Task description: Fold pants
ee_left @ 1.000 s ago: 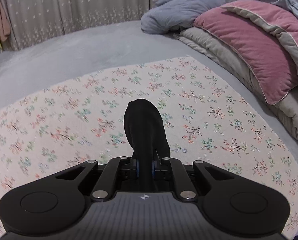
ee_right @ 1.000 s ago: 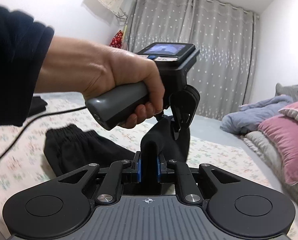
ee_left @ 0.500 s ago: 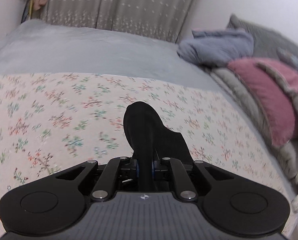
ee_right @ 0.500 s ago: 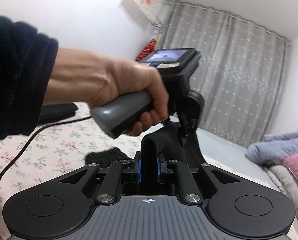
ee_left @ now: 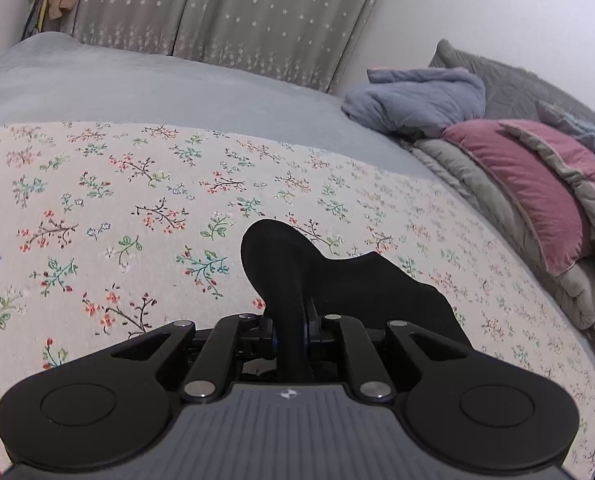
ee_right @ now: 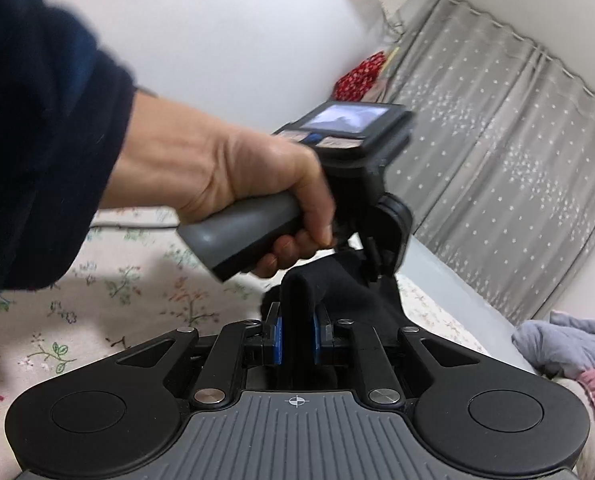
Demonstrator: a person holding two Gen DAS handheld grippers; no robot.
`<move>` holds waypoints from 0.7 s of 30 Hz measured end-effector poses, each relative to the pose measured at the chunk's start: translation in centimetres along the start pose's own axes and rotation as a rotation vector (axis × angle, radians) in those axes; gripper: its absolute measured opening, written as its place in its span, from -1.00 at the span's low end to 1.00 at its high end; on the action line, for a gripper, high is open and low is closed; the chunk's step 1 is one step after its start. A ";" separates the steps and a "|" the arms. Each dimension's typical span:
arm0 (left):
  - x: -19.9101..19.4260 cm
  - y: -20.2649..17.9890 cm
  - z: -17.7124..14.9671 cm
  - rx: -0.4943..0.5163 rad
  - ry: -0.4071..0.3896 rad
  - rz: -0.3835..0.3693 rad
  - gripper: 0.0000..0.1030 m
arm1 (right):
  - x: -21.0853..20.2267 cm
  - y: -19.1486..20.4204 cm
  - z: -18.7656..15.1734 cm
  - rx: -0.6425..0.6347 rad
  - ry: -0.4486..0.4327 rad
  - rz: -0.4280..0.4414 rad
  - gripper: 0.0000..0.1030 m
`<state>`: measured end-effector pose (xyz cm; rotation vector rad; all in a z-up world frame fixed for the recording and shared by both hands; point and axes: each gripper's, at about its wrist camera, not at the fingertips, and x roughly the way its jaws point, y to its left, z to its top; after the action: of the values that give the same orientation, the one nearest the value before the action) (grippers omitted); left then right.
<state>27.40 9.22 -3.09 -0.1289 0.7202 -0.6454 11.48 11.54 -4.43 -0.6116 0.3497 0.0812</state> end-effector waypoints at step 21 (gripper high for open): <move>-11.9 -4.2 -0.5 -0.173 -0.106 0.137 0.04 | -5.9 -9.5 -2.0 0.155 0.035 0.361 0.07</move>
<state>18.21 12.89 4.69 -0.2692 0.6758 -0.4412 7.09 2.79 1.32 -0.3918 0.4935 0.3864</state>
